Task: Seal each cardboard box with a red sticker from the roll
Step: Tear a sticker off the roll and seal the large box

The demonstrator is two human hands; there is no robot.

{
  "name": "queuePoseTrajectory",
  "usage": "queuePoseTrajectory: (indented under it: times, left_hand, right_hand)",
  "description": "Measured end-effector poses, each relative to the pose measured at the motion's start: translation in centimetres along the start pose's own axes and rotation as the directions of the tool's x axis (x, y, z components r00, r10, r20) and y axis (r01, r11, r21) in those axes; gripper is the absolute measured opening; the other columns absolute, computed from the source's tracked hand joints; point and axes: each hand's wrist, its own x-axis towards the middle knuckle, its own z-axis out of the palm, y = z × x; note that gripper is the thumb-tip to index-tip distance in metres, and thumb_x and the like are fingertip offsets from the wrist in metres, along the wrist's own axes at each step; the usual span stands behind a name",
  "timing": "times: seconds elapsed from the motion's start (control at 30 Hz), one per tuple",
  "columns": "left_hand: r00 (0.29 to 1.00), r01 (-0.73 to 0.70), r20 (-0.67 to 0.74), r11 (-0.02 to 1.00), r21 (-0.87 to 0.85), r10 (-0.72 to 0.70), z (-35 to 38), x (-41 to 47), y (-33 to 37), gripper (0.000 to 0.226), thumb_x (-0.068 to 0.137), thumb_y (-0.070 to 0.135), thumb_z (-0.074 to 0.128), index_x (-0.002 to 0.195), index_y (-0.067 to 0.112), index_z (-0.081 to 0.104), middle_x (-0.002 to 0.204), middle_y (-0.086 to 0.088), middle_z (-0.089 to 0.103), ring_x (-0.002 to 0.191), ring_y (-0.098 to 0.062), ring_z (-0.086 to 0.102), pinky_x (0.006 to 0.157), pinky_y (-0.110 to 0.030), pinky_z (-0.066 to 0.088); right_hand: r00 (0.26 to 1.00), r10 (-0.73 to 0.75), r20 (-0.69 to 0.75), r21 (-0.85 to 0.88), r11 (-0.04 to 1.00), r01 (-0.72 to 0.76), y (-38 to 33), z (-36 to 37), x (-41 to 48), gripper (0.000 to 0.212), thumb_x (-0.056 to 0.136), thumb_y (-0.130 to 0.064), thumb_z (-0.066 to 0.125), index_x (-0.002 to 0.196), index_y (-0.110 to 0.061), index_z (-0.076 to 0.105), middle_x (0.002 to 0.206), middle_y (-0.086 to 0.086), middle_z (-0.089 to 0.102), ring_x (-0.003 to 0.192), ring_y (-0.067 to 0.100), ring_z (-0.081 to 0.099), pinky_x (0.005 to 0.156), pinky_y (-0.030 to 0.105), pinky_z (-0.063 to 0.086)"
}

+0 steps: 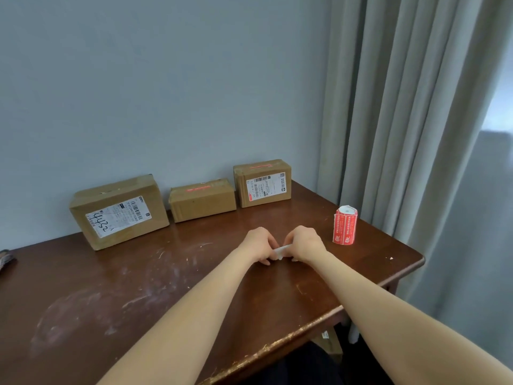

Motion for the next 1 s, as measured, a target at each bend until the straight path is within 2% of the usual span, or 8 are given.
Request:
queuePoseTrajectory:
  times: [0.1, 0.2, 0.3, 0.4, 0.5, 0.73, 0.87, 1.0]
  left_hand:
    - [0.998, -0.001, -0.057, 0.998, -0.06, -0.003, 0.2, 0.2, 0.2, 0.021, 0.085, -0.003, 0.063, 0.102, 0.004, 0.071, 0.09, -0.01, 0.065, 0.079, -0.018, 0.065, 0.074, -0.027, 0.059]
    - [0.992, -0.033, -0.122, 0.997, -0.068, 0.024, 0.1, 0.5, 0.4, 0.011, 0.086, 0.0, 0.063, 0.084, 0.008, 0.071, 0.073, -0.007, 0.066, 0.07, -0.015, 0.066, 0.075, -0.03, 0.06]
    - [0.977, -0.063, -0.201, 0.998, 0.019, 0.065, -0.4, 0.8, 0.6, 0.017, 0.08, 0.006, 0.067, 0.066, 0.015, 0.067, 0.068, -0.005, 0.066, 0.063, -0.016, 0.065, 0.073, -0.033, 0.06]
    - [0.959, -0.051, -0.273, 0.996, 0.077, 0.07, -0.8, 1.2, 0.6, 0.015, 0.078, 0.014, 0.068, 0.064, 0.02, 0.067, 0.076, -0.005, 0.069, 0.073, -0.021, 0.068, 0.075, -0.036, 0.059]
    - [0.964, -0.072, -0.252, 0.995, 0.072, 0.088, -0.8, 1.1, 1.2, 0.007, 0.08, 0.017, 0.067, 0.076, 0.019, 0.072, 0.085, -0.005, 0.071, 0.083, -0.022, 0.069, 0.08, -0.035, 0.057]
    - [0.992, -0.111, -0.077, 0.963, -0.244, 0.095, -1.1, 0.5, 2.8, 0.025, 0.08, -0.004, 0.067, 0.104, 0.005, 0.067, 0.09, -0.017, 0.072, 0.071, -0.019, 0.069, 0.07, -0.029, 0.06]
    - [0.982, -0.182, -0.094, 0.957, -0.227, 0.164, 0.8, 0.1, 5.6, 0.016, 0.087, 0.002, 0.058, 0.1, 0.004, 0.068, 0.073, -0.008, 0.069, 0.061, -0.016, 0.066, 0.064, -0.029, 0.059]
    - [0.972, -0.233, -0.079, 0.954, -0.188, 0.222, 3.9, -0.6, 8.8, 0.016, 0.091, 0.006, 0.054, 0.092, 0.007, 0.07, 0.069, -0.004, 0.066, 0.062, -0.016, 0.064, 0.068, -0.031, 0.06]
  right_hand:
    - [0.998, 0.068, 0.01, 0.237, 0.969, -0.069, 0.5, -0.3, 0.4, 0.02, 0.081, -0.004, 0.071, 0.1, -0.009, 0.074, 0.085, 0.008, 0.071, 0.079, 0.019, 0.072, 0.076, 0.031, 0.06]
    - [0.979, 0.124, 0.164, 0.607, 0.769, -0.199, 0.3, -0.9, 0.1, 0.031, 0.087, 0.007, 0.061, 0.117, 0.0, 0.064, 0.105, 0.017, 0.066, 0.078, 0.022, 0.073, 0.066, 0.025, 0.06]
    - [0.963, 0.073, 0.26, 0.76, 0.6, -0.25, -0.1, -1.3, -0.2, 0.034, 0.092, 0.008, 0.053, 0.126, 0.004, 0.056, 0.113, 0.021, 0.063, 0.08, 0.025, 0.073, 0.063, 0.024, 0.06]
    - [0.953, -0.024, 0.303, 0.83, 0.499, -0.251, -0.8, -1.6, -0.5, 0.03, 0.093, -0.01, 0.062, 0.12, 0.001, 0.059, 0.109, 0.016, 0.066, 0.091, 0.024, 0.071, 0.076, 0.03, 0.06]
    - [0.966, -0.048, 0.252, 0.83, 0.523, -0.191, -1.0, -1.1, -0.5, 0.036, 0.09, -0.022, 0.065, 0.115, 0.004, 0.061, 0.102, 0.014, 0.065, 0.088, 0.021, 0.069, 0.073, 0.027, 0.059]
    - [0.978, 0.054, 0.199, 0.808, 0.556, -0.195, 0.4, -2.1, -0.8, 0.021, 0.095, 0.008, 0.046, 0.112, 0.005, 0.06, 0.099, 0.02, 0.067, 0.079, 0.024, 0.071, 0.066, 0.028, 0.06]
    - [0.992, 0.125, 0.021, 0.637, 0.763, -0.109, 2.3, -2.7, -1.9, 0.025, 0.1, -0.013, 0.044, 0.087, -0.004, 0.064, 0.067, 0.005, 0.051, 0.055, 0.01, 0.043, 0.047, 0.02, 0.038]
    - [0.969, 0.217, -0.116, 0.606, 0.788, -0.104, 5.5, -4.1, -3.1, 0.04, 0.103, -0.039, 0.032, 0.084, -0.011, 0.054, 0.068, 0.003, 0.046, 0.053, 0.013, 0.039, 0.043, 0.024, 0.032]
